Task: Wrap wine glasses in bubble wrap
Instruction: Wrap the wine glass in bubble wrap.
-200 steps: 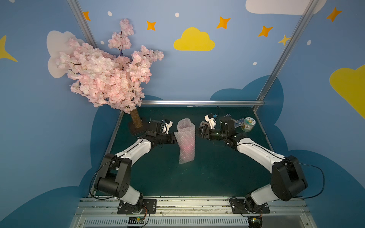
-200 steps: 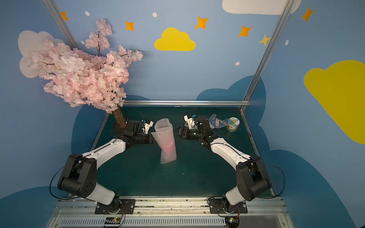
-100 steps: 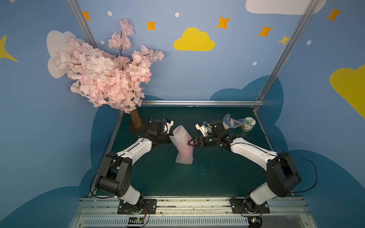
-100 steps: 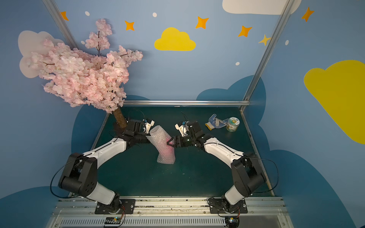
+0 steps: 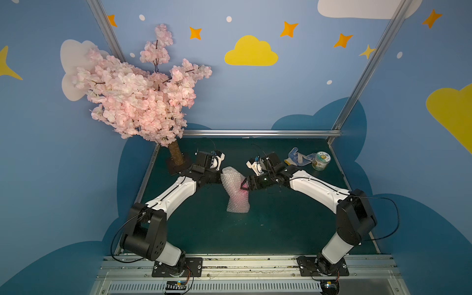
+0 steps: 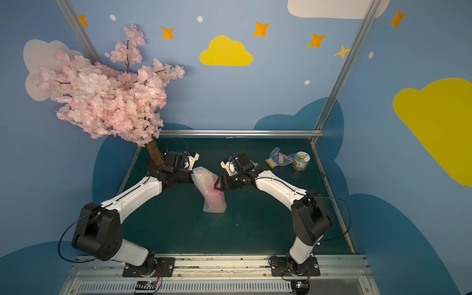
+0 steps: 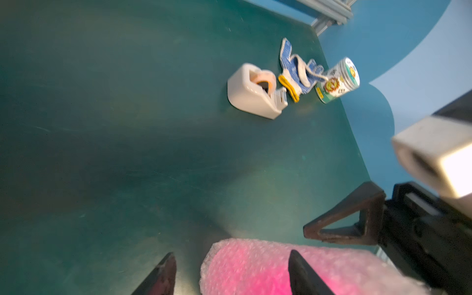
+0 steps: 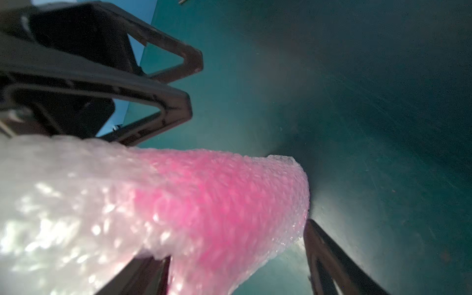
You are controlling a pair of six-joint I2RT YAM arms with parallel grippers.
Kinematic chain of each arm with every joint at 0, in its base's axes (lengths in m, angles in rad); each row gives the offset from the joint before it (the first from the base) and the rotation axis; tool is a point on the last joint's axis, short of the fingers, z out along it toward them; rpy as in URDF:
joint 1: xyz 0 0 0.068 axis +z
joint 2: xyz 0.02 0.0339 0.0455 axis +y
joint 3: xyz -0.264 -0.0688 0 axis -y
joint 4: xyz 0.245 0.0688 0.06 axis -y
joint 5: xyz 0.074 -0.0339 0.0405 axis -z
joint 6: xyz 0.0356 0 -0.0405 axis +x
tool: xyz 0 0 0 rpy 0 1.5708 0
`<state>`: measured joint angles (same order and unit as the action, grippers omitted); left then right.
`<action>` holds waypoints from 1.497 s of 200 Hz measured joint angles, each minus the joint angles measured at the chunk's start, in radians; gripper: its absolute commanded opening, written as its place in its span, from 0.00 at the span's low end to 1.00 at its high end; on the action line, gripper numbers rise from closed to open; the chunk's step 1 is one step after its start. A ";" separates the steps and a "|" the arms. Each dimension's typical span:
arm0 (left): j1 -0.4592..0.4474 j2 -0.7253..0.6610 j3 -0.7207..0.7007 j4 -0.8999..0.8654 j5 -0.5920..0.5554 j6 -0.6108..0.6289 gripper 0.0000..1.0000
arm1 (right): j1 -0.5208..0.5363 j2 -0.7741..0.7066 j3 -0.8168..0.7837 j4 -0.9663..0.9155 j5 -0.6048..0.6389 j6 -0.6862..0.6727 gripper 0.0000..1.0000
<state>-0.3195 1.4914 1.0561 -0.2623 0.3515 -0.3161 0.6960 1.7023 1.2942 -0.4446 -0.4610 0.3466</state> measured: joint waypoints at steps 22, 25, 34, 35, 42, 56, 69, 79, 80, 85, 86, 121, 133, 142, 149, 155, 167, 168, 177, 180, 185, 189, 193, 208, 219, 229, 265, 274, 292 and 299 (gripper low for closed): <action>0.016 -0.040 0.039 -0.101 -0.087 -0.021 0.71 | 0.020 0.024 0.043 -0.056 0.011 -0.020 0.75; 0.022 -0.048 0.041 -0.114 -0.097 -0.027 0.71 | 0.022 0.027 0.046 -0.060 0.011 -0.022 0.75; 0.040 -0.068 0.041 -0.144 -0.113 -0.041 0.71 | 0.028 0.031 0.052 -0.071 0.016 -0.028 0.75; 0.043 -0.072 0.041 -0.149 -0.116 -0.044 0.71 | 0.029 0.031 0.053 -0.072 0.016 -0.029 0.75; 0.063 -0.089 0.038 -0.171 -0.121 -0.060 0.71 | 0.034 0.033 0.056 -0.083 0.022 -0.032 0.75; 0.111 -0.139 0.014 -0.187 -0.094 -0.100 0.71 | 0.041 0.039 0.064 -0.106 0.030 -0.037 0.75; 0.150 -0.193 -0.022 -0.186 -0.055 -0.131 0.72 | 0.043 0.047 0.071 -0.120 0.036 -0.040 0.75; 0.169 -0.233 -0.045 -0.188 -0.008 -0.151 0.72 | 0.043 0.053 0.074 -0.128 0.040 -0.040 0.75; 0.170 -0.236 -0.047 -0.188 -0.004 -0.152 0.72 | 0.043 0.054 0.074 -0.129 0.041 -0.040 0.75; 0.175 -0.249 -0.053 -0.189 0.024 -0.158 0.72 | 0.043 0.056 0.075 -0.132 0.042 -0.040 0.75; 0.176 -0.253 -0.055 -0.189 0.034 -0.160 0.72 | 0.043 0.057 0.075 -0.133 0.042 -0.040 0.75; 0.135 -0.260 -0.070 -0.175 0.239 -0.154 0.72 | 0.043 0.064 0.081 -0.143 0.050 -0.040 0.75; 0.080 -0.248 -0.070 -0.180 0.266 -0.140 0.72 | 0.042 0.065 0.082 -0.145 0.053 -0.039 0.75; 0.045 -0.237 -0.070 -0.183 0.276 -0.132 0.72 | 0.042 0.067 0.082 -0.149 0.055 -0.039 0.75; 0.018 -0.227 -0.072 -0.185 0.280 -0.127 0.72 | 0.041 0.069 0.082 -0.151 0.056 -0.039 0.75; 0.003 -0.221 -0.077 -0.184 0.279 -0.124 0.72 | 0.041 0.071 0.082 -0.153 0.060 -0.039 0.74; -0.027 -0.208 -0.090 -0.188 0.267 -0.117 0.71 | 0.040 0.076 0.082 -0.155 0.063 -0.038 0.75; -0.029 -0.208 -0.091 -0.189 0.266 -0.116 0.71 | 0.040 0.077 0.082 -0.155 0.063 -0.038 0.75; -0.045 -0.195 -0.100 -0.195 0.250 -0.113 0.70 | 0.039 0.080 0.082 -0.156 0.065 -0.038 0.75; -0.051 -0.190 -0.102 -0.196 0.242 -0.112 0.70 | 0.039 0.081 0.082 -0.157 0.067 -0.038 0.75; -0.059 -0.181 -0.106 -0.196 0.232 -0.110 0.70 | 0.038 0.082 0.082 -0.158 0.068 -0.037 0.75; -0.066 -0.174 -0.108 -0.196 0.222 -0.109 0.70 | 0.037 0.082 0.082 -0.159 0.069 -0.037 0.74; -0.072 -0.165 -0.110 -0.196 0.211 -0.108 0.70 | 0.037 0.083 0.082 -0.160 0.071 -0.037 0.75; -0.092 -0.130 -0.110 -0.197 0.171 -0.105 0.69 | 0.034 0.084 0.082 -0.166 0.077 -0.037 0.75; -0.106 -0.105 -0.105 -0.198 0.141 -0.103 0.68 | 0.029 0.085 0.082 -0.174 0.079 -0.037 0.75; -0.116 -0.080 -0.090 -0.197 0.127 -0.103 0.66 | 0.024 0.085 0.082 -0.182 0.080 -0.037 0.75; -0.140 0.003 0.021 -0.247 0.063 -0.098 0.61 | -0.010 0.065 0.082 -0.217 0.084 -0.033 0.76; -0.145 0.018 0.043 -0.264 0.045 -0.096 0.61 | -0.020 0.051 0.082 -0.233 0.086 -0.034 0.77; -0.148 0.042 0.077 -0.298 0.004 -0.095 0.59 | -0.041 0.007 0.082 -0.264 0.093 -0.036 0.77; -0.148 0.050 0.089 -0.308 -0.010 -0.094 0.59 | -0.049 -0.015 0.082 -0.274 0.095 -0.037 0.77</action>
<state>-0.4671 1.5417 1.1450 -0.5701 0.3420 -0.4103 0.6468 1.6871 1.3766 -0.7189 -0.3664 0.3099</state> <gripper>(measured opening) 0.598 0.766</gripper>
